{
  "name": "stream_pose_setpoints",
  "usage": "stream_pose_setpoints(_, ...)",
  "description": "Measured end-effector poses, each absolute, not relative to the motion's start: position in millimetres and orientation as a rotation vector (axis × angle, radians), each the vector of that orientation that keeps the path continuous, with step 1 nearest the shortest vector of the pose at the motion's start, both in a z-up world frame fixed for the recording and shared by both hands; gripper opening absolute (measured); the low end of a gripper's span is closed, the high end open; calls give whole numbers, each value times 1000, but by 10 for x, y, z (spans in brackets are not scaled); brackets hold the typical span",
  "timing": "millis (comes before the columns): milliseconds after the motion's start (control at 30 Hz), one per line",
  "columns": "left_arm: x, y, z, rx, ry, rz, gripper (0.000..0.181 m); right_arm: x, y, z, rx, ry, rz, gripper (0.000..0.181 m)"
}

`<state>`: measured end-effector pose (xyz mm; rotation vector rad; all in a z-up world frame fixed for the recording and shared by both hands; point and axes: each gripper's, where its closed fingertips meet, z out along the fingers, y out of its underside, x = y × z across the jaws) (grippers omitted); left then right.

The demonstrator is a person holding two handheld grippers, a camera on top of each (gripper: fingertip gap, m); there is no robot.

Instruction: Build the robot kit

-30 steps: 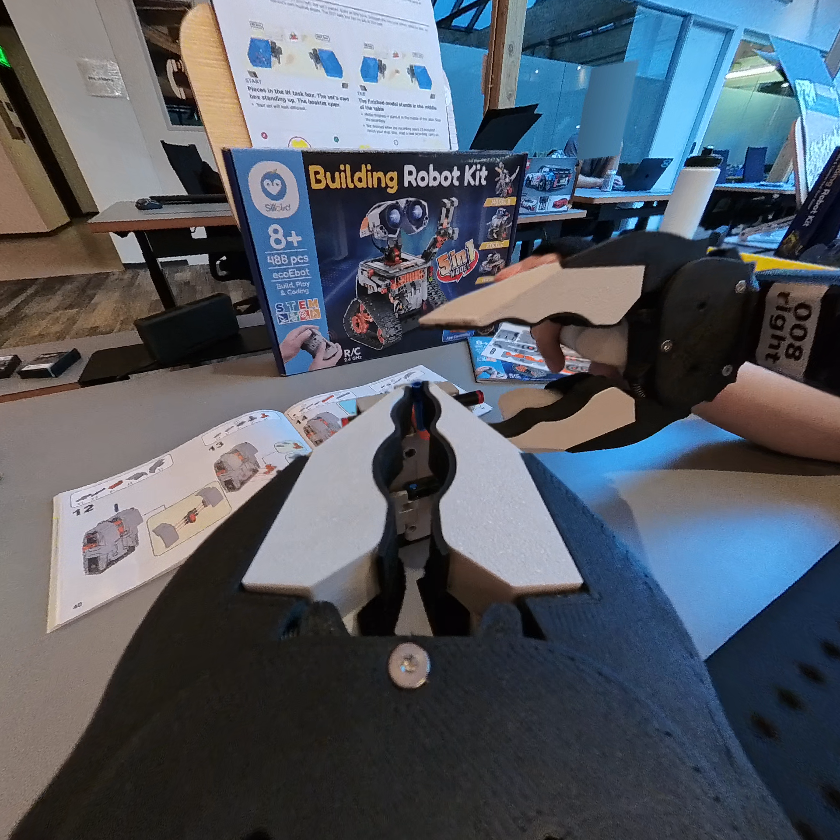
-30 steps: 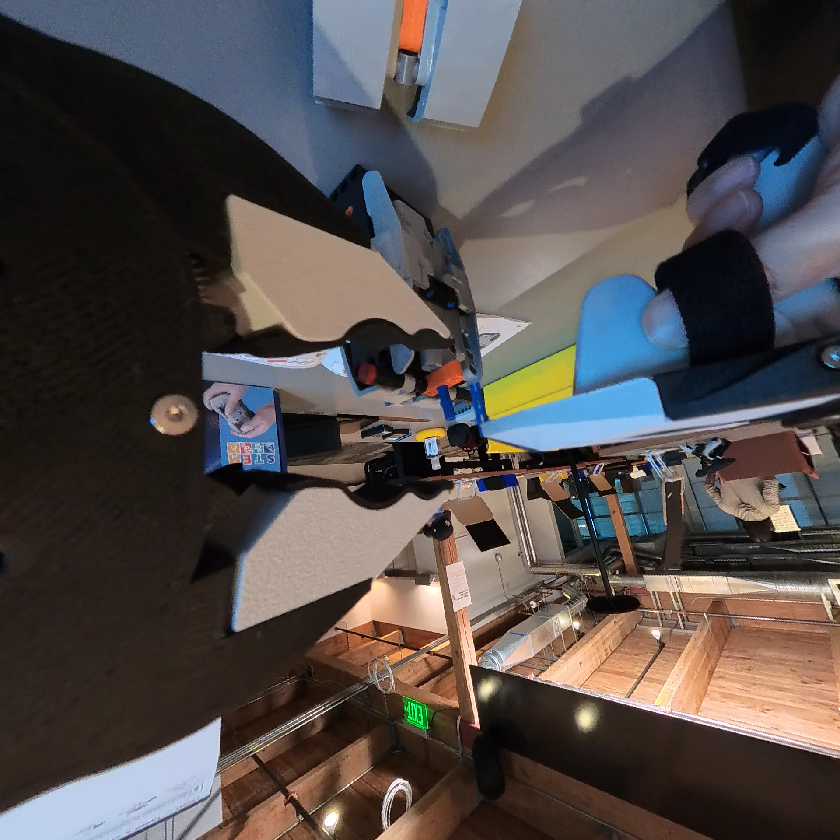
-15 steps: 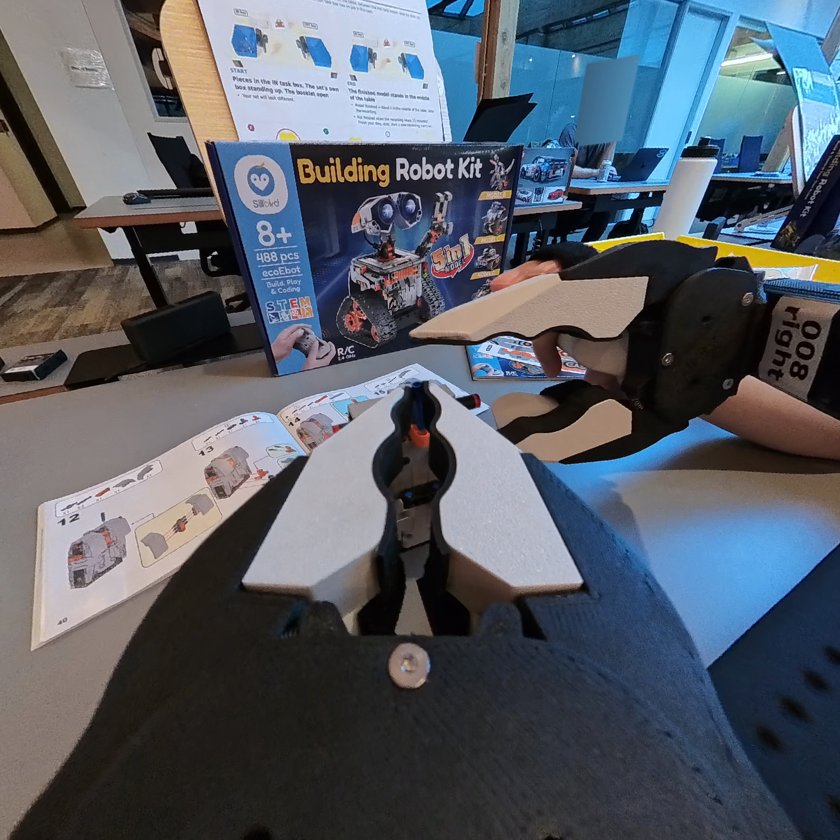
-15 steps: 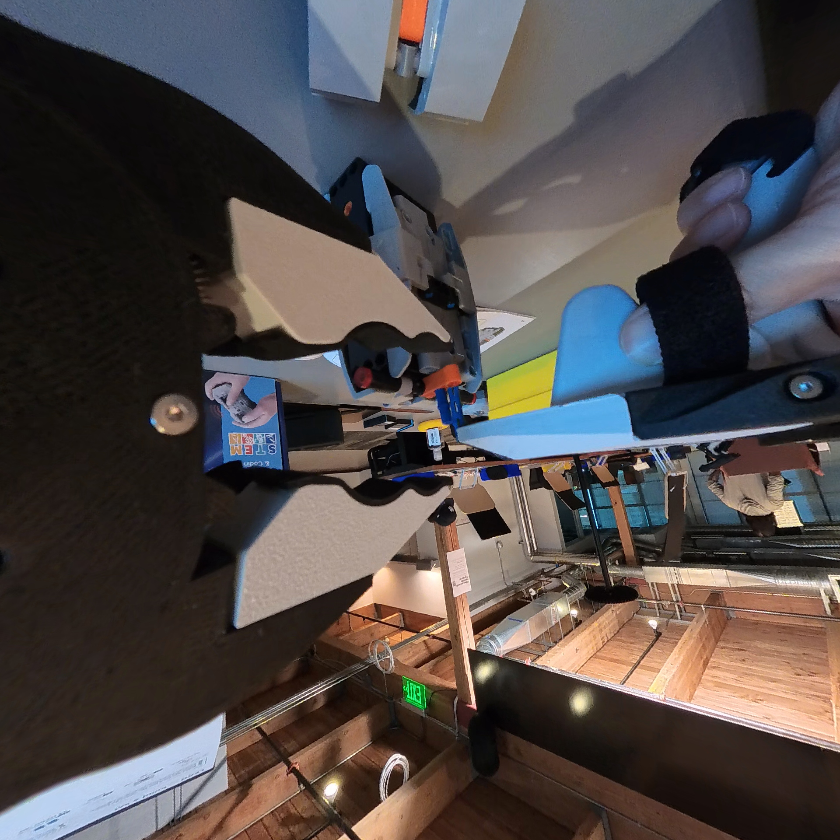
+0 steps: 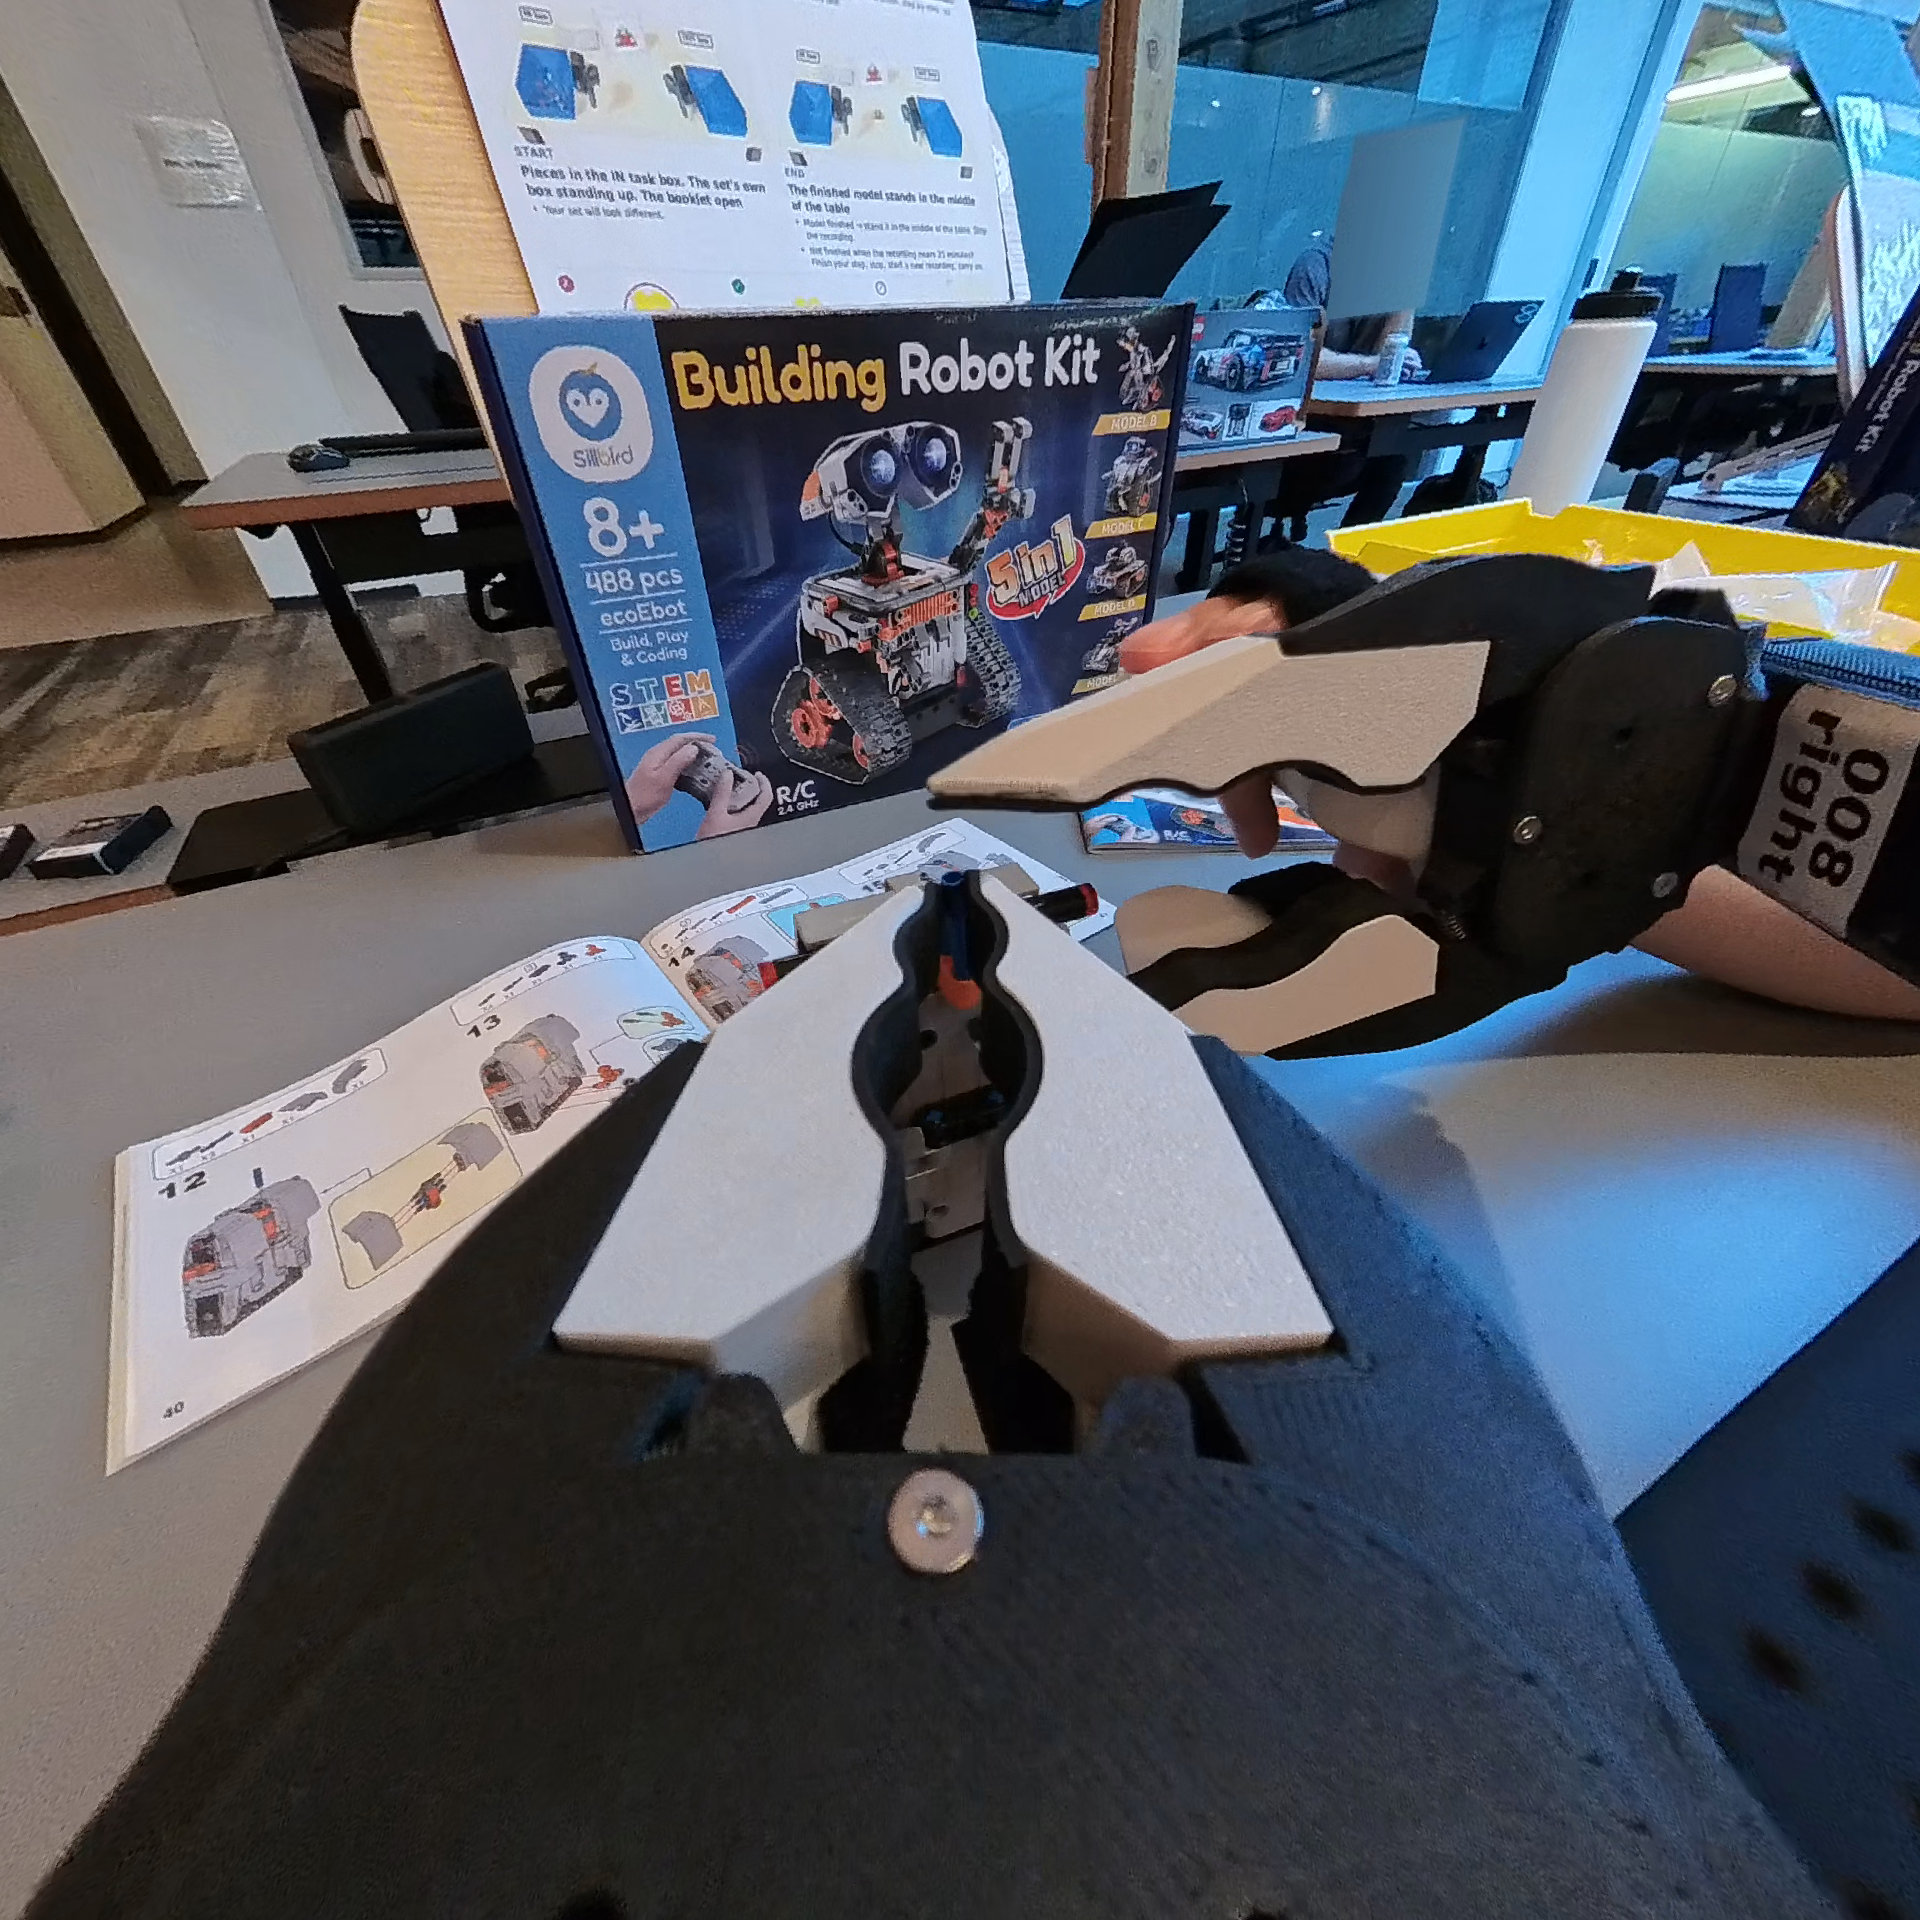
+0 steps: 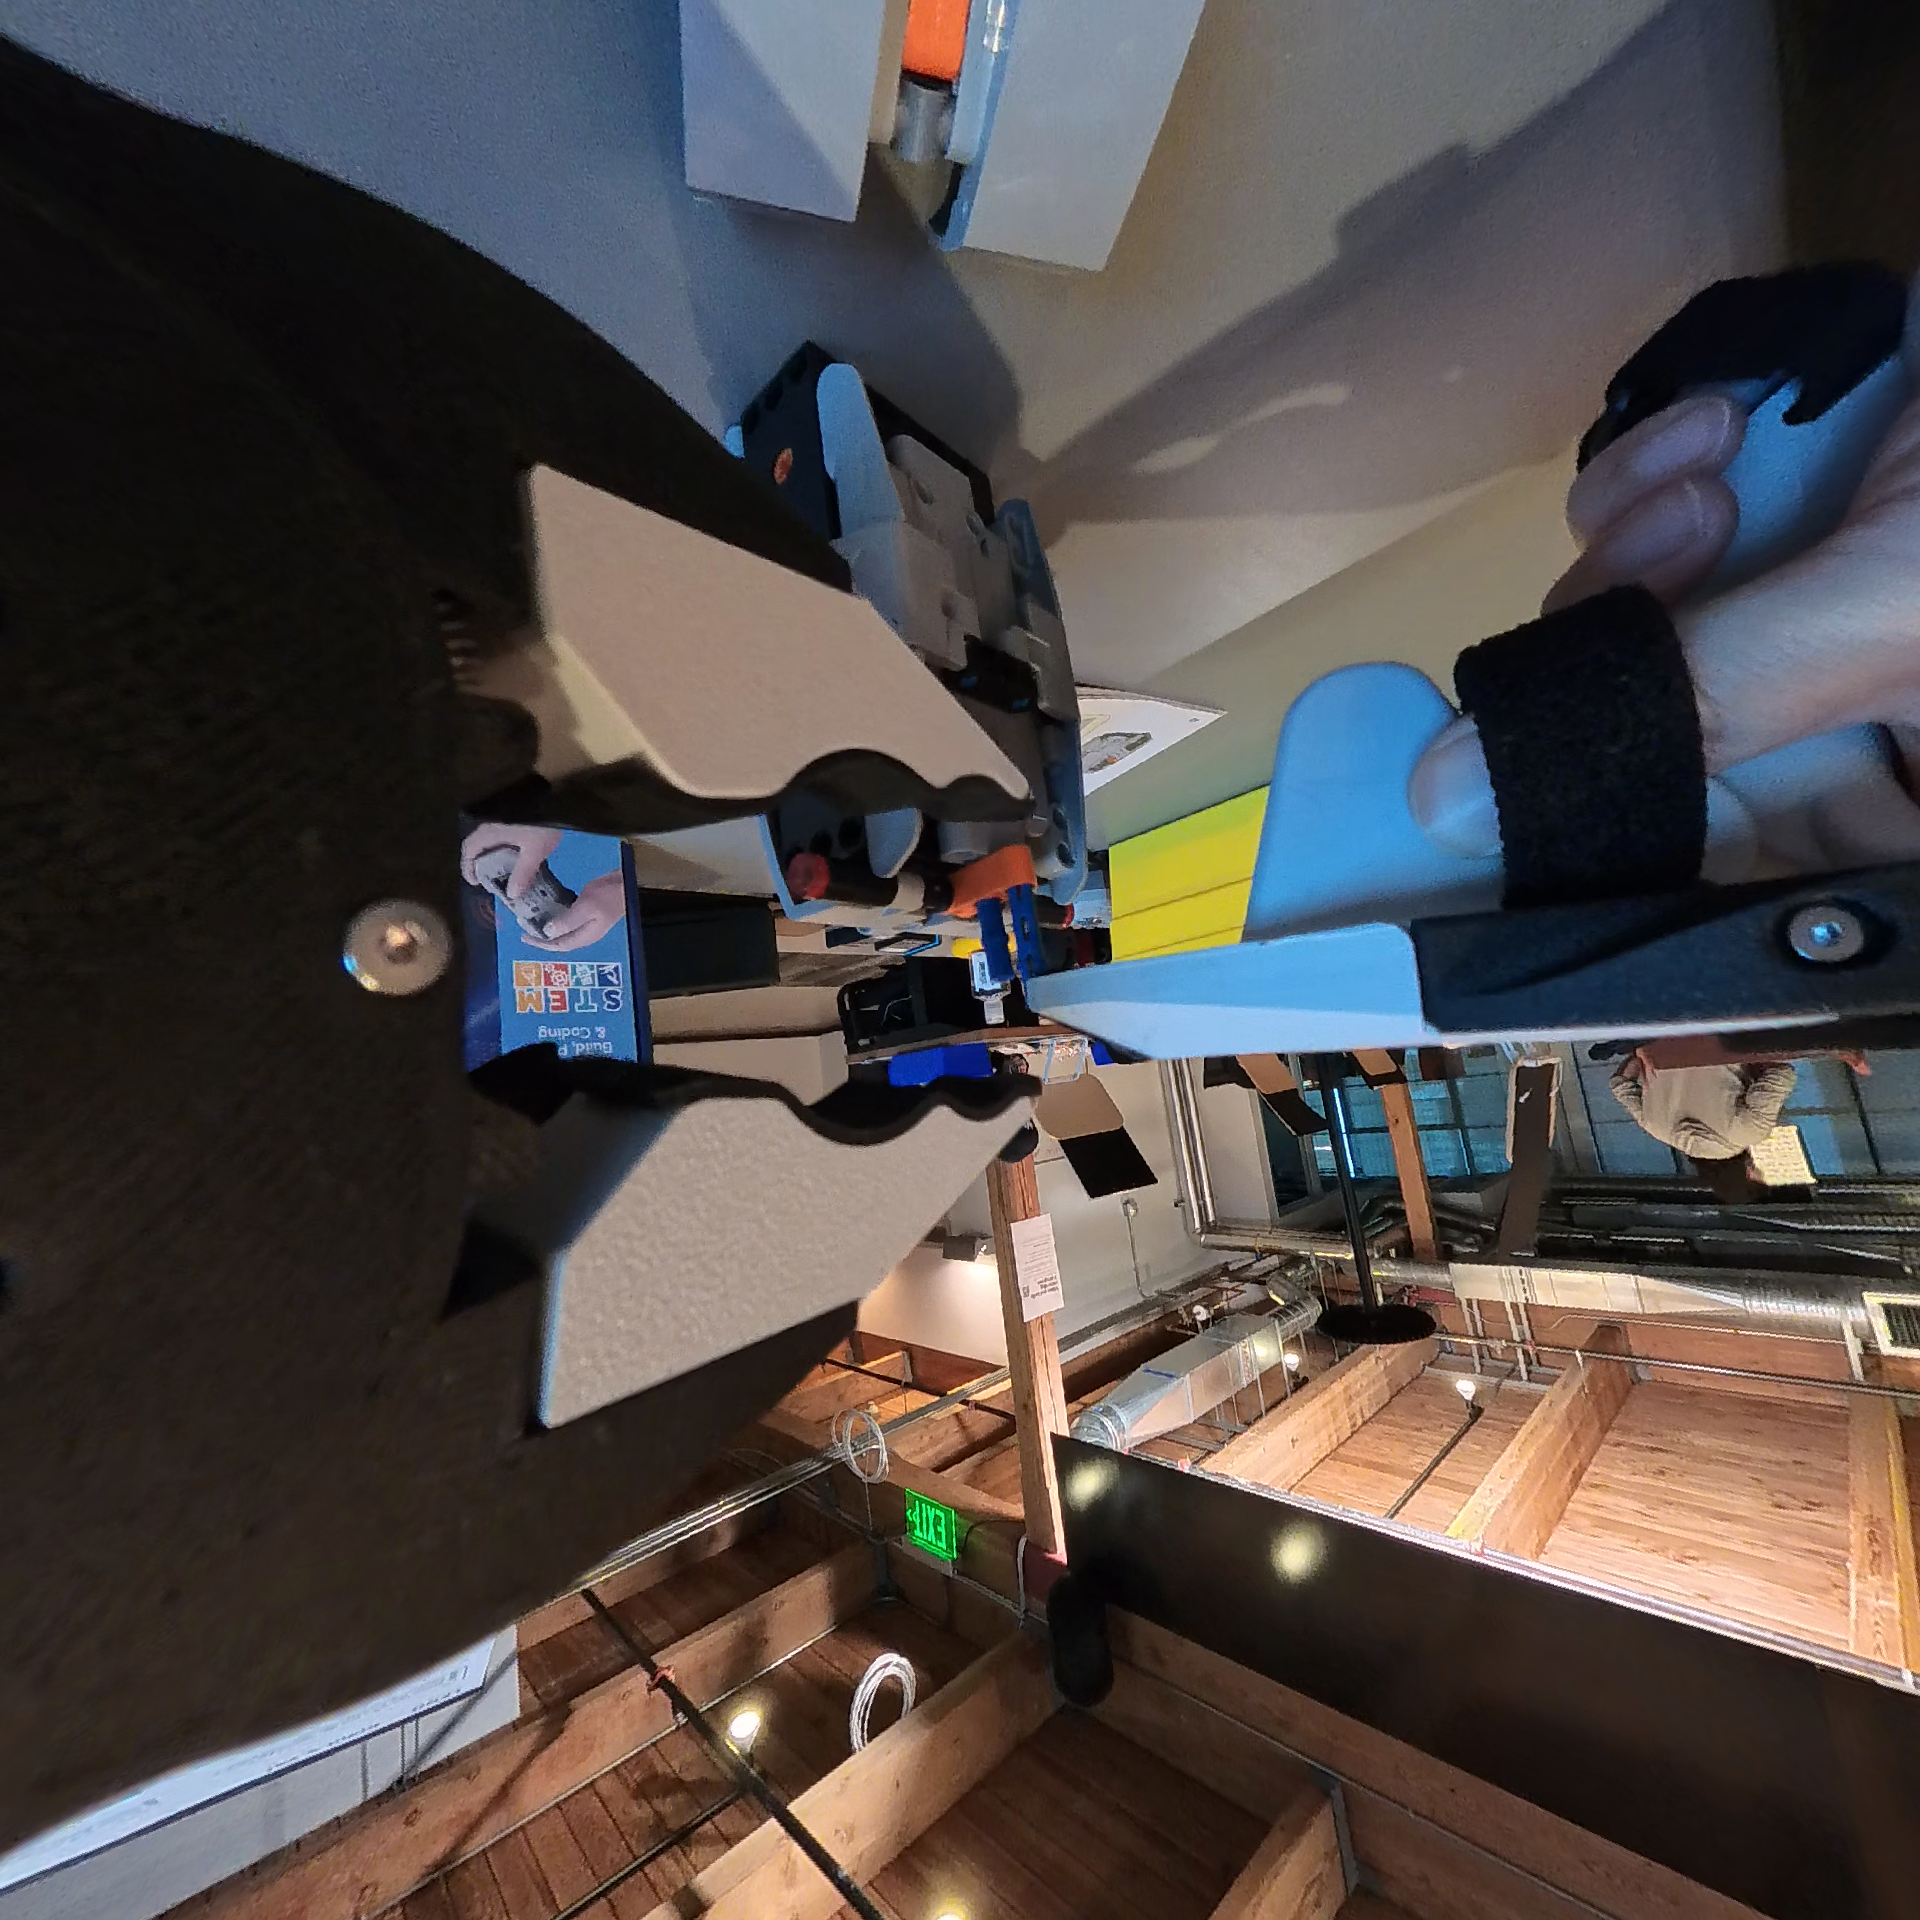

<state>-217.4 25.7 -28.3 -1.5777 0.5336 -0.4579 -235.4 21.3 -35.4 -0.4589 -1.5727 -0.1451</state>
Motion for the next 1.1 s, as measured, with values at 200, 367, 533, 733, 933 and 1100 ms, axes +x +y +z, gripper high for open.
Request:
stream_pose_setpoints(200, -2172, 256, -283, -1577, 538, -449, 0, -2351, 194, -338, -441, -1567, -139, 40)
stream_pose_setpoints(367, -2171, 253, -282, -1575, 538, -456, 0, -2360, 179, -389, -427, -1594, -142, 34)
stream_pose_setpoints(533, -2165, 250, -282, -1573, 541, -469, 0, -2355, 180, -384, -445, -1603, -122, 30)
stream_pose_setpoints(733, -2171, 237, -286, -1566, 536, -530, 1, -2360, 166, -389, -444, -1600, -108, 29)
stream_pose_setpoints(933, -2225, 193, -261, -1531, 501, -593, 8, -2356, 181, -387, -452, -1595, -106, 29)
stream_pose_setpoints(1100, -2211, 191, -296, -1544, 503, -603, 6, -2361, 173, -387, -443, -1591, -112, 29)
